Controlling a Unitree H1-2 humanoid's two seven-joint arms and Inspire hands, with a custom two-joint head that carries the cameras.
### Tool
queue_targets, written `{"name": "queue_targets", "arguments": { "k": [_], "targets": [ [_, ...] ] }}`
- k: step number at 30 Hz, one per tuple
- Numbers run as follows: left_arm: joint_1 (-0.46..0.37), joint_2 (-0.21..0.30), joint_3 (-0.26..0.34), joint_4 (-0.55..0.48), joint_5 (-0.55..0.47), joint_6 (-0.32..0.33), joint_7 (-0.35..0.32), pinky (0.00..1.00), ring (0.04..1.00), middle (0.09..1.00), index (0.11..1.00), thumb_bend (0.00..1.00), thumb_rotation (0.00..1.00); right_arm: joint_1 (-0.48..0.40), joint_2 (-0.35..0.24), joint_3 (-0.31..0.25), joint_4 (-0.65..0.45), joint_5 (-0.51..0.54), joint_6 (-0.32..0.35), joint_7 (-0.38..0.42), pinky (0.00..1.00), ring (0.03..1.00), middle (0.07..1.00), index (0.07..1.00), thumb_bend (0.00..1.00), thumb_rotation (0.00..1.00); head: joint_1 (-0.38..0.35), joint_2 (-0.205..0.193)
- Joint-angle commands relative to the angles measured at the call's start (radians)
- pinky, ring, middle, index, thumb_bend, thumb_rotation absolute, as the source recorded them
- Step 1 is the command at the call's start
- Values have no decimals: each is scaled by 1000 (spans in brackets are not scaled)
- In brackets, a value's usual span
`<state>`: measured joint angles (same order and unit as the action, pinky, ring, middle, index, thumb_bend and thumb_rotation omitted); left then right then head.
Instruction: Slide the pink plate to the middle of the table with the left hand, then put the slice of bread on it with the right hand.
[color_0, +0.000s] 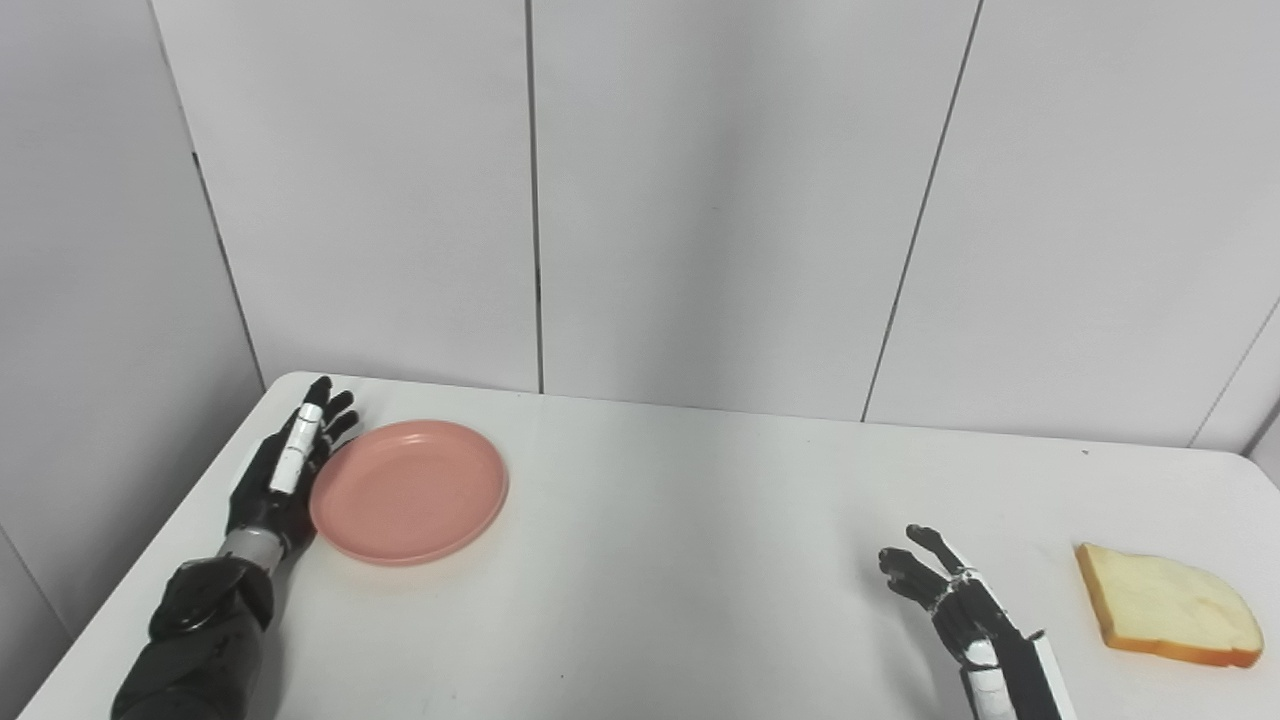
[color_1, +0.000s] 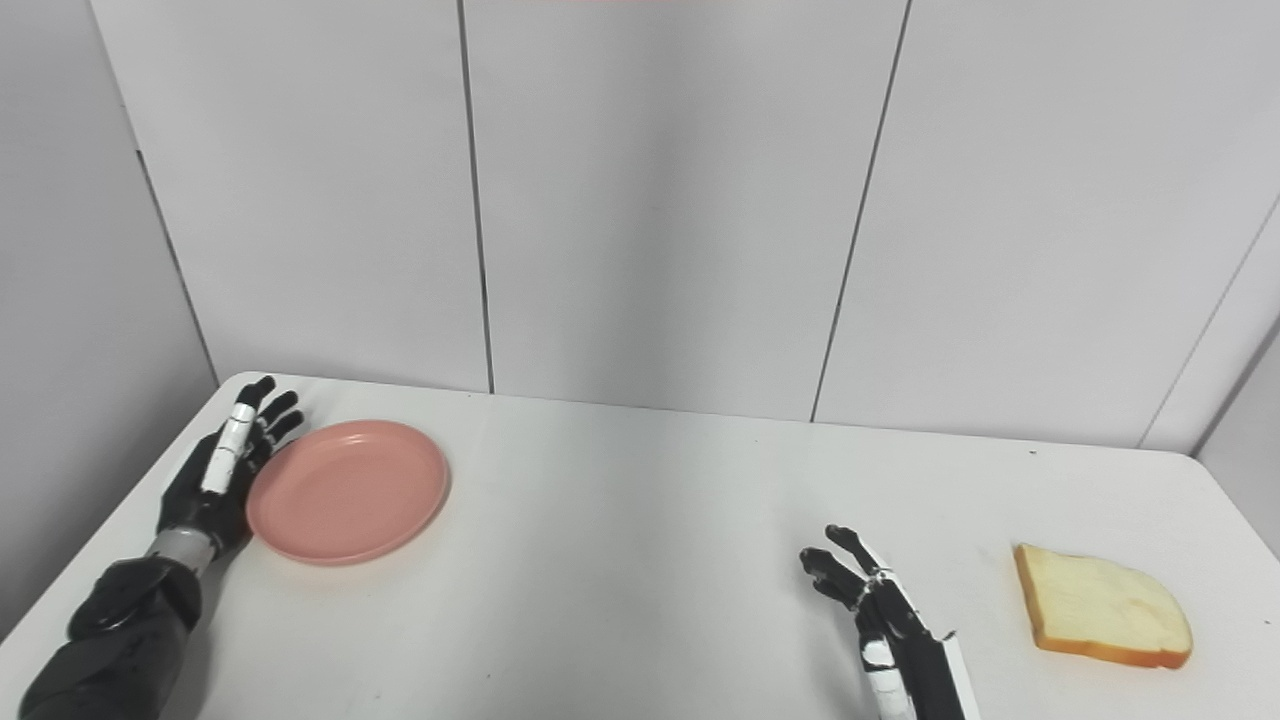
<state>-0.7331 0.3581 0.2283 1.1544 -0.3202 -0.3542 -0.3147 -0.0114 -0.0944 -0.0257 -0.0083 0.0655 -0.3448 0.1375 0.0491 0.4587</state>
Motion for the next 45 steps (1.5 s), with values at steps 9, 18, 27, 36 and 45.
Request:
{"name": "queue_targets", "arguments": {
  "k": [9,18,27,36,45],
  "targets": [
    [-72,-21,-40,4,50,-38,-19,805,913,922,950,902,788,113,71,36,87,2,40,-17,803,789,759,838,813,993,-7,3],
    [-39,-80,-68,-107,68,26,4,812,909,903,928,936,750,115,79,34,79,-7,49,-16,795,783,758,835,811,995,-12,7],
    [-6,-145,-80,-181,86,54,28,763,876,877,906,922,722,118,83,37,66,-23,54,-20,793,783,756,834,807,1000,-18,10],
    [-2,-215,-81,-187,77,55,46,775,872,876,911,935,726,124,81,46,53,-23,61,-27,799,785,755,833,797,1000,-25,16],
    [2,-282,-115,-164,103,33,45,741,870,875,919,967,755,122,81,58,48,-45,51,-37,791,780,752,835,799,1000,-46,24]
  ]
}}
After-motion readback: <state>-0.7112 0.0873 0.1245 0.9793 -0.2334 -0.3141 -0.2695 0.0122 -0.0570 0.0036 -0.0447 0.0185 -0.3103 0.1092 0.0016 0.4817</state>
